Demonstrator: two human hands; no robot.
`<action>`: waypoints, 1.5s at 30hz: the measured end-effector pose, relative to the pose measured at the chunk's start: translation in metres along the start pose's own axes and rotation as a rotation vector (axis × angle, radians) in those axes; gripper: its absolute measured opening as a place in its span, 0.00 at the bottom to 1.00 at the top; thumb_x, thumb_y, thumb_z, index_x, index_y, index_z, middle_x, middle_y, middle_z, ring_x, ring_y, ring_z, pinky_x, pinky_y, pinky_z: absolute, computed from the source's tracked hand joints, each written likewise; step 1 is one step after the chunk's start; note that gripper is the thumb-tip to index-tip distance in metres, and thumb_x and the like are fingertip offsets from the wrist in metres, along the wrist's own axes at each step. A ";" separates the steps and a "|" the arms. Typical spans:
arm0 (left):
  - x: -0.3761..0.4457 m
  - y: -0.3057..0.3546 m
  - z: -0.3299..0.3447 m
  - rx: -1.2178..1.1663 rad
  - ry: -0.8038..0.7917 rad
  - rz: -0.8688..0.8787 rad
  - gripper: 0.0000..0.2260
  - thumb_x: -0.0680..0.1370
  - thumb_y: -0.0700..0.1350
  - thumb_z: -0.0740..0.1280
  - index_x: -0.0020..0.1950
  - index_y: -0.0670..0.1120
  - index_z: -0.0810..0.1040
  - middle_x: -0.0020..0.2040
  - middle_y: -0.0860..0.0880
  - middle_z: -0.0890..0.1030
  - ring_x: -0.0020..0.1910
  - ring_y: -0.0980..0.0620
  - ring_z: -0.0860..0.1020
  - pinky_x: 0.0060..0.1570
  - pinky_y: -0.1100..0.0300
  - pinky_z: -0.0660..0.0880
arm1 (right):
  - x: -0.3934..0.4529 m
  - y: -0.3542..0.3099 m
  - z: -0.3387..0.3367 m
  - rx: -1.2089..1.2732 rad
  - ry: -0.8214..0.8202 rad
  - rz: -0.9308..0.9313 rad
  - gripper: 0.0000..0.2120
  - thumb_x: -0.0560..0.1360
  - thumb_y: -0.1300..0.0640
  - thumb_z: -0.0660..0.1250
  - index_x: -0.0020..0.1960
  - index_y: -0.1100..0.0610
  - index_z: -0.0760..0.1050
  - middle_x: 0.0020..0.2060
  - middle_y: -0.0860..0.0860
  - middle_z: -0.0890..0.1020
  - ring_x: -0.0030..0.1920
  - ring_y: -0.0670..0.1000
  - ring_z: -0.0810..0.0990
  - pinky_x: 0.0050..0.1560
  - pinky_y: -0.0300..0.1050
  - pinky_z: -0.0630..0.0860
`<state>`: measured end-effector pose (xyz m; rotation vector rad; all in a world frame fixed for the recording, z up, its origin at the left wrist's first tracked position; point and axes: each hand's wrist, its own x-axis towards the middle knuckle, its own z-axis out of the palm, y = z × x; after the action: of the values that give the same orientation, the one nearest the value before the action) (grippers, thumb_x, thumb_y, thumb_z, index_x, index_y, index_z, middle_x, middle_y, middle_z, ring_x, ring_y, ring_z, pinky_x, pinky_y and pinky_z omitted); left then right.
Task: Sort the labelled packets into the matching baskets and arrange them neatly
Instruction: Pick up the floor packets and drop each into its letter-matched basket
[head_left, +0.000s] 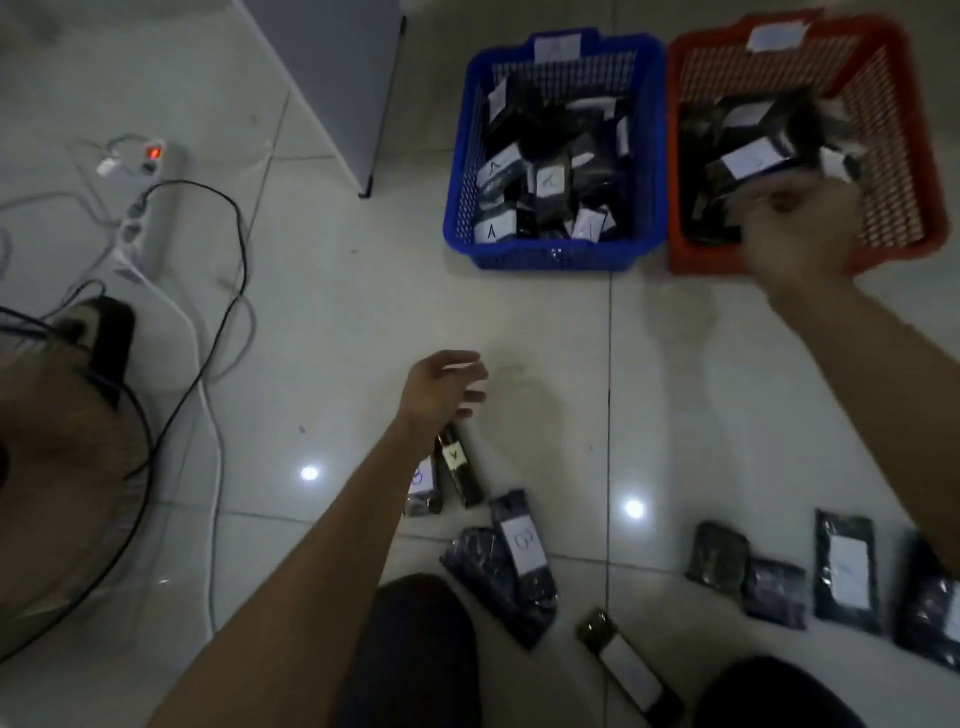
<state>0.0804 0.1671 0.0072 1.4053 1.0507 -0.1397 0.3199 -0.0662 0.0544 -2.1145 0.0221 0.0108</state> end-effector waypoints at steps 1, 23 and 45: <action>-0.005 -0.004 -0.003 0.001 -0.004 0.007 0.09 0.76 0.39 0.71 0.56 0.44 0.80 0.47 0.47 0.84 0.38 0.46 0.81 0.37 0.59 0.72 | -0.018 0.000 0.005 0.021 -0.030 0.012 0.12 0.68 0.55 0.66 0.46 0.57 0.86 0.41 0.56 0.86 0.41 0.53 0.82 0.49 0.52 0.82; -0.039 -0.104 -0.071 0.460 0.187 -0.059 0.09 0.72 0.47 0.75 0.44 0.41 0.84 0.40 0.42 0.83 0.45 0.44 0.83 0.43 0.58 0.76 | -0.315 0.064 0.070 -0.404 -0.723 0.391 0.14 0.68 0.46 0.78 0.50 0.51 0.82 0.46 0.49 0.86 0.45 0.51 0.84 0.48 0.47 0.81; -0.081 -0.023 0.015 -0.357 -0.297 0.207 0.22 0.73 0.30 0.71 0.65 0.45 0.78 0.54 0.38 0.84 0.55 0.38 0.82 0.56 0.46 0.80 | -0.215 0.025 -0.003 0.629 -0.518 0.386 0.22 0.71 0.76 0.71 0.62 0.62 0.78 0.55 0.58 0.85 0.52 0.62 0.86 0.54 0.60 0.83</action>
<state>0.0269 0.1097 0.0418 1.1187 0.6424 -0.0070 0.1045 -0.0793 0.0384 -1.4035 0.1084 0.6903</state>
